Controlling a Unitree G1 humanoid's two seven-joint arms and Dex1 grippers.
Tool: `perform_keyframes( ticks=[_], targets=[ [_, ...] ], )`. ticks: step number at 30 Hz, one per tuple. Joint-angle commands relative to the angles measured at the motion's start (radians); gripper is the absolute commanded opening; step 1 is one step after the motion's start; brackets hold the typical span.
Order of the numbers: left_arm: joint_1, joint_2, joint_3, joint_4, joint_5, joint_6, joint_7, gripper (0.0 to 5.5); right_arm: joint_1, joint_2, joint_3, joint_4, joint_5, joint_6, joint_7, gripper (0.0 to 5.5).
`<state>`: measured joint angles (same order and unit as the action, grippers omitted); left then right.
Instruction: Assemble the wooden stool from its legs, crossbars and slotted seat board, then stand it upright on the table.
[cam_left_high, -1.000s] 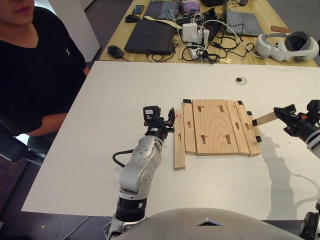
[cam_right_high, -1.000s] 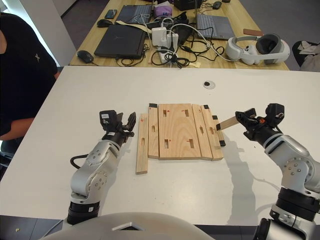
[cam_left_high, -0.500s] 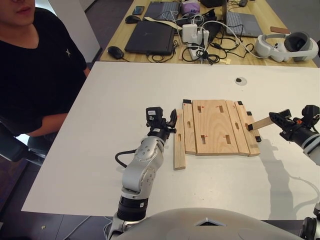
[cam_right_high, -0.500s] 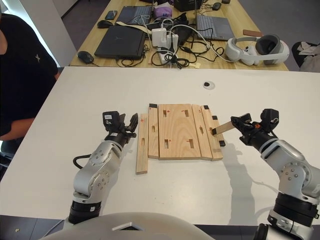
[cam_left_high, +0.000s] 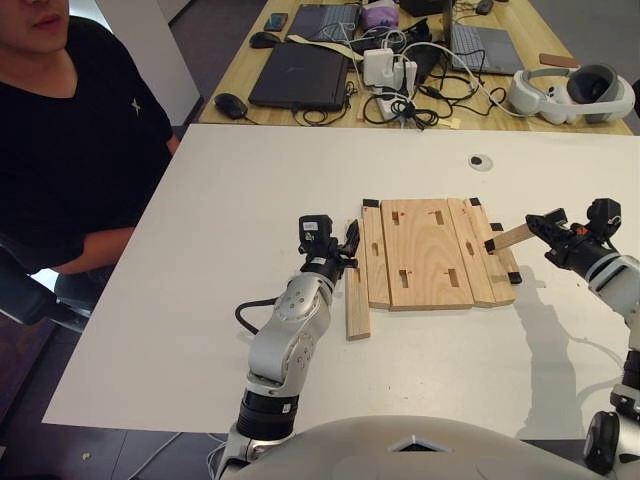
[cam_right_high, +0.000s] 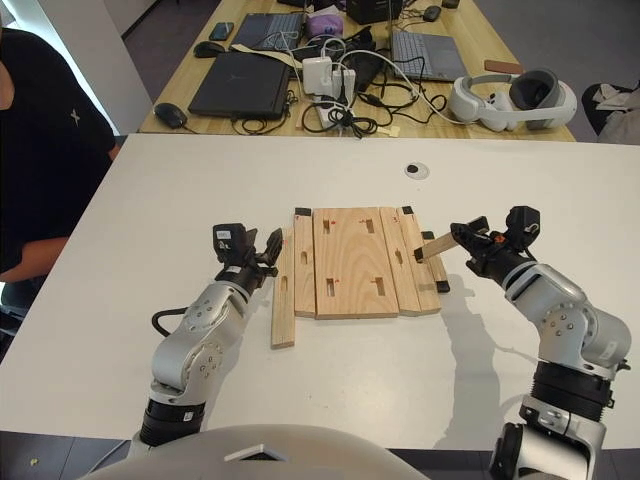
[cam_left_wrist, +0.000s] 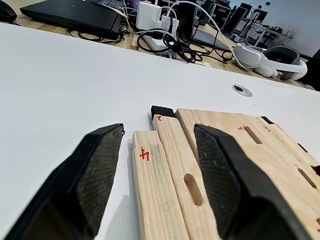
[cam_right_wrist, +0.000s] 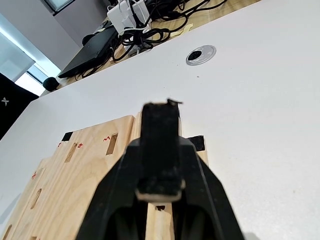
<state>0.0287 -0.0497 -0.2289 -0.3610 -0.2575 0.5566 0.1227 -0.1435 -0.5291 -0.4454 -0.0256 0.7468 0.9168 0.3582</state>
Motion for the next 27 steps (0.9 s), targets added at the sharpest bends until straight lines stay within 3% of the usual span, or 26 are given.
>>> perform_keyframes(
  ticks=[1, 7, 18, 27],
  targets=[
    [-0.017, -0.06, -0.001, 0.01, 0.003, -0.006, 0.008, 2.59, 0.015, -0.052, 0.093, 0.023, -0.102, -0.012, 0.015, 0.38],
    [-0.021, -0.059, 0.001, 0.017, 0.007, -0.013, 0.01, 2.59, 0.008, -0.153, 0.273, 0.007, -0.281, -0.087, 0.044, 0.38],
    [-0.028, -0.056, 0.003, 0.025, 0.005, -0.02, 0.014, 2.59, 0.041, -0.084, 0.185, 0.012, -0.203, -0.002, 0.053, 0.38],
    [-0.033, -0.051, -0.003, 0.03, 0.01, -0.016, 0.012, 2.59, 0.039, -0.109, 0.239, -0.033, -0.202, 0.037, 0.092, 0.38]
  ],
)
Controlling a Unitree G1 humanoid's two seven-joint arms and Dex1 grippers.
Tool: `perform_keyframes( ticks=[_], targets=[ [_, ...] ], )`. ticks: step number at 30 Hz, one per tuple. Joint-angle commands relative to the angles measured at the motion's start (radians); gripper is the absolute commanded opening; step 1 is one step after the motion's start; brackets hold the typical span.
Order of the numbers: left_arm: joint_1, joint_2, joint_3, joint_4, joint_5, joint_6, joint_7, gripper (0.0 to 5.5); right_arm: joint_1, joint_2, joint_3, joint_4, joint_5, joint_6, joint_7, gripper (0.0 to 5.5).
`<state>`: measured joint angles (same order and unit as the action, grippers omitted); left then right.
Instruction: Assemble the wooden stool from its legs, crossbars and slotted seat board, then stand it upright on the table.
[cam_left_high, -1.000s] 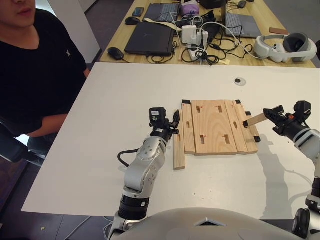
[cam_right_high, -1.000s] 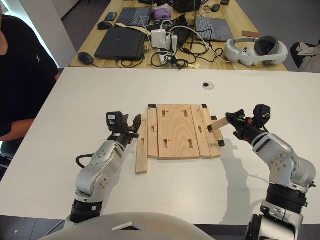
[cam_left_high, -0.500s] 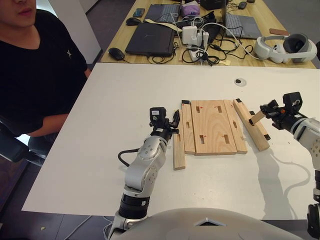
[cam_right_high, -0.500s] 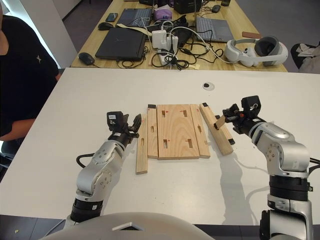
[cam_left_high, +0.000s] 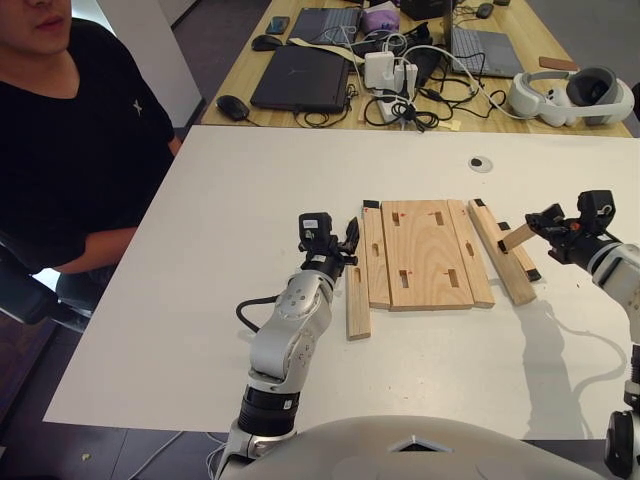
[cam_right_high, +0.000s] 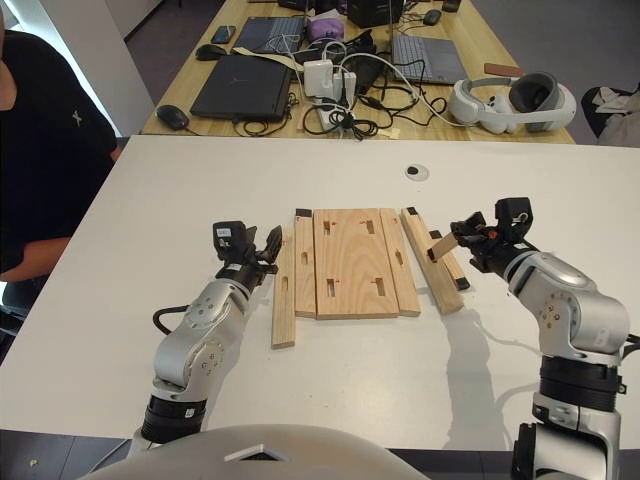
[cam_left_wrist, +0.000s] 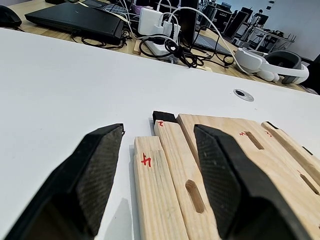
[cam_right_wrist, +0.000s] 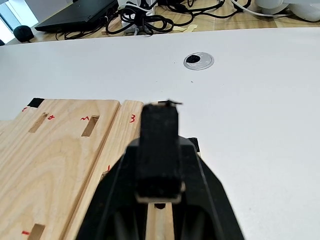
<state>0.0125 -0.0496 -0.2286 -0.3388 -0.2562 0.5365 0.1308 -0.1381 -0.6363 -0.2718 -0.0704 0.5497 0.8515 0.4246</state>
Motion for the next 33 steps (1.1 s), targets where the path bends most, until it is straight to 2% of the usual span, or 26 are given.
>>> perform_keyframes(
  ticks=[1, 10, 18, 19, 26, 33],
  targets=[
    [-0.017, -0.053, -0.003, 0.009, 0.009, 0.003, 0.006, 2.59, 0.027, -0.009, 0.074, 0.006, 0.002, 0.12, 0.034, 0.38],
    [-0.028, -0.068, -0.005, 0.027, 0.01, -0.01, 0.016, 2.59, -0.009, -0.046, 0.143, 0.004, -0.026, 0.128, 0.1, 0.38],
    [-0.03, -0.067, -0.004, 0.032, 0.005, -0.014, 0.019, 2.59, -0.049, -0.003, 0.095, 0.008, -0.013, 0.086, 0.095, 0.38],
    [-0.031, -0.067, -0.003, 0.034, 0.006, -0.016, 0.019, 2.59, -0.057, 0.002, 0.091, 0.009, -0.013, 0.077, 0.097, 0.74],
    [-0.037, -0.065, 0.0, 0.046, 0.005, -0.023, 0.017, 2.59, -0.103, 0.045, 0.041, -0.028, 0.036, 0.052, 0.125, 2.11],
    [-0.034, -0.06, 0.002, 0.044, 0.004, -0.027, 0.014, 2.59, -0.371, 0.027, -0.031, 0.04, 0.079, -0.005, 0.139, 2.11]
  ],
)
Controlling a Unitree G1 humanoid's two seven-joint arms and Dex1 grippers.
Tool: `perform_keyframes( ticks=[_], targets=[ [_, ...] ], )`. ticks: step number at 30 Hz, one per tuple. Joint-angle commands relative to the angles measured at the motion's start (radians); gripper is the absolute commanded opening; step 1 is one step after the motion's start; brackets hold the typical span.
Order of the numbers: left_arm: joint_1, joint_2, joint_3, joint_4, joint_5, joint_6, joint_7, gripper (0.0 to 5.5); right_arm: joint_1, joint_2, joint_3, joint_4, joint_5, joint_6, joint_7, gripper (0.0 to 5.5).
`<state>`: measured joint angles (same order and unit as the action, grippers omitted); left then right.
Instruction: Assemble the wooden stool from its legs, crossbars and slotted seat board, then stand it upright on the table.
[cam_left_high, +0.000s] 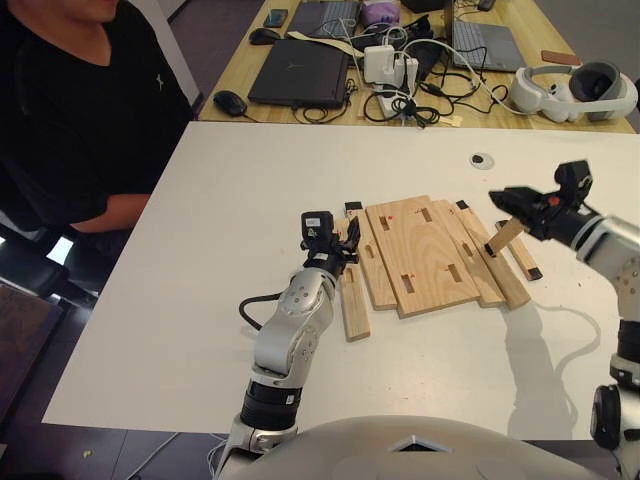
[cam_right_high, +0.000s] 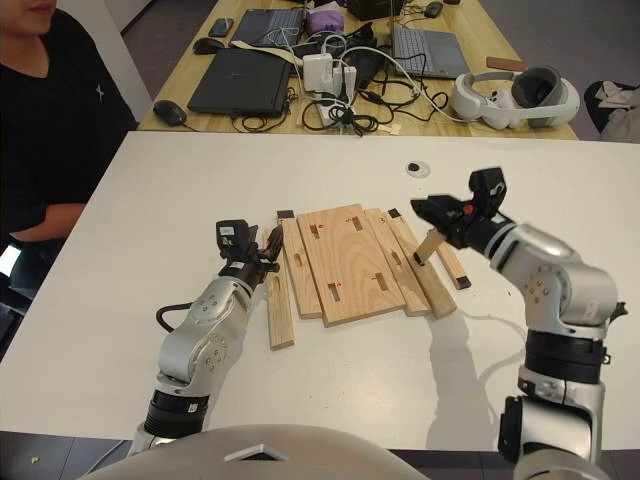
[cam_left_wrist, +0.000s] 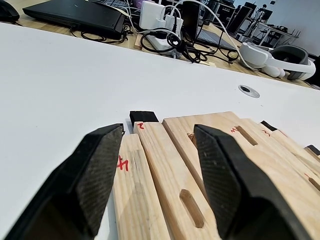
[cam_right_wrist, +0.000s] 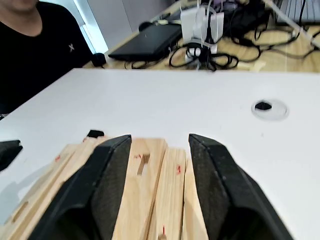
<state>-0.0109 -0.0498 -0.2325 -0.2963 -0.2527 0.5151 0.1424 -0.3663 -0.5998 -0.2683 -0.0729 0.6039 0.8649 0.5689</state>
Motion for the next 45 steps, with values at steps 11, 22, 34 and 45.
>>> perform_keyframes(
  ticks=[11, 22, 34, 45],
  targets=[
    [-0.013, -0.054, 0.006, 0.005, 0.001, -0.004, -0.006, 2.59, 0.015, 0.025, -0.035, -0.036, 0.012, 0.039, -0.119, 2.11],
    [-0.02, -0.052, 0.006, 0.017, 0.006, -0.002, -0.019, 2.59, 0.067, 0.03, 0.035, -0.018, -0.019, 0.052, -0.086, 2.11],
    [-0.023, -0.061, 0.009, 0.022, 0.007, -0.008, -0.01, 2.59, -0.233, 0.044, -0.038, 0.092, 0.005, -0.024, -0.085, 2.11],
    [-0.021, -0.055, 0.014, 0.021, 0.008, -0.012, -0.003, 2.59, -0.207, 0.044, -0.14, 0.25, -0.205, -0.354, -0.313, 2.11]
  ],
)
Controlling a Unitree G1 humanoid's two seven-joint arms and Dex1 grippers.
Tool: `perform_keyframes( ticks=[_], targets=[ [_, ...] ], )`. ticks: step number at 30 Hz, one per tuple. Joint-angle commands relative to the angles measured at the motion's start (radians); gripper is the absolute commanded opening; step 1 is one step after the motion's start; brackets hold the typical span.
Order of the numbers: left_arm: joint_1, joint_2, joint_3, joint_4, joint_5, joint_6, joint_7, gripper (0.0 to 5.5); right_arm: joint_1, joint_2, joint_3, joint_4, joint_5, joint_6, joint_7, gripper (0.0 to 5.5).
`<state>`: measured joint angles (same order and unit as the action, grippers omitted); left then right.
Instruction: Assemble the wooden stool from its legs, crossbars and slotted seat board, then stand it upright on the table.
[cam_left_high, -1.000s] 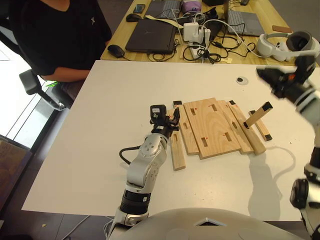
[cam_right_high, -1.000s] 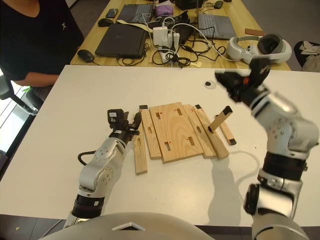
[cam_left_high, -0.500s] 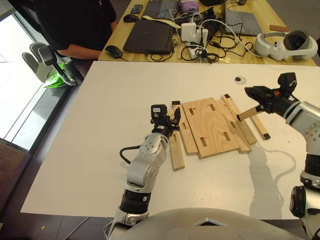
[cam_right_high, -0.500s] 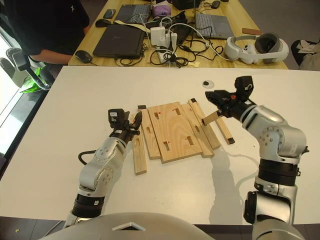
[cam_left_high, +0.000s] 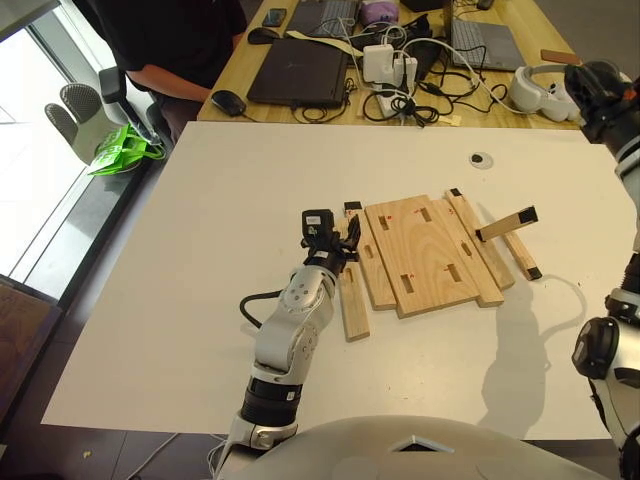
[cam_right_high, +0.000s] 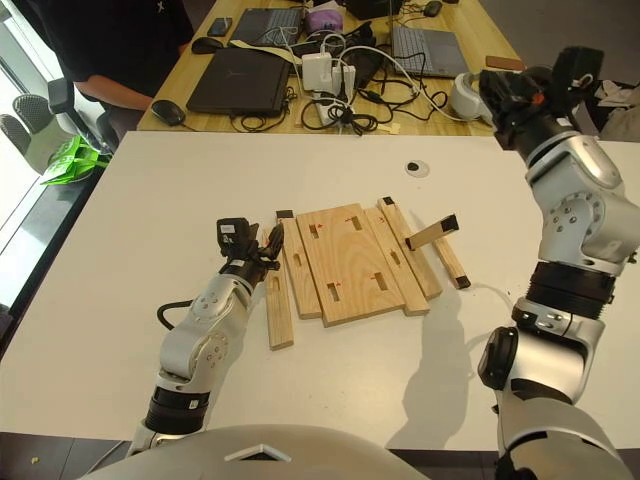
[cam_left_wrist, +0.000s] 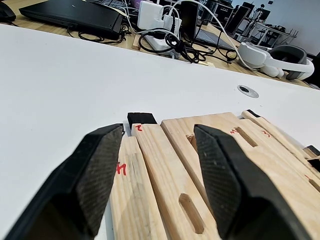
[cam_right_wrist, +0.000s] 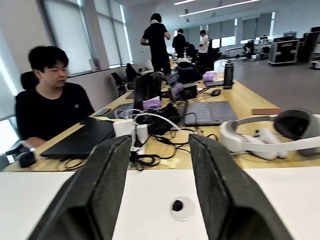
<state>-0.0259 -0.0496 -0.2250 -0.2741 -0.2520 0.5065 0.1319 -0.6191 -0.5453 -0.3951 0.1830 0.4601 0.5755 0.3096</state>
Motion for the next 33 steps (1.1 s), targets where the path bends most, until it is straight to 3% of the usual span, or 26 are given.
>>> perform_keyframes(
  ticks=[1, 8, 16, 27, 33],
  targets=[
    [-0.005, -0.054, 0.007, -0.001, 0.009, -0.004, 0.009, 2.59, 0.101, -0.011, -0.015, -0.023, -0.087, -0.072, -0.072, 2.11],
    [-0.01, -0.042, 0.012, 0.005, 0.016, -0.003, 0.002, 2.59, 0.475, 0.059, 0.061, -0.372, -0.144, -0.089, -0.068, 2.11],
    [-0.022, -0.036, 0.014, 0.019, 0.024, -0.002, -0.016, 2.59, 0.387, 0.173, 0.185, -0.635, -0.094, -0.097, -0.092, 2.11],
    [0.001, -0.01, 0.029, -0.012, 0.022, 0.025, -0.047, 2.59, 0.44, 0.252, 0.11, -0.812, -0.061, 0.042, -0.271, 2.11],
    [-0.004, -0.004, 0.035, -0.017, 0.025, 0.05, -0.069, 2.59, 0.357, 0.311, 0.11, -0.713, -0.075, 0.001, -0.324, 2.11]
  ],
)
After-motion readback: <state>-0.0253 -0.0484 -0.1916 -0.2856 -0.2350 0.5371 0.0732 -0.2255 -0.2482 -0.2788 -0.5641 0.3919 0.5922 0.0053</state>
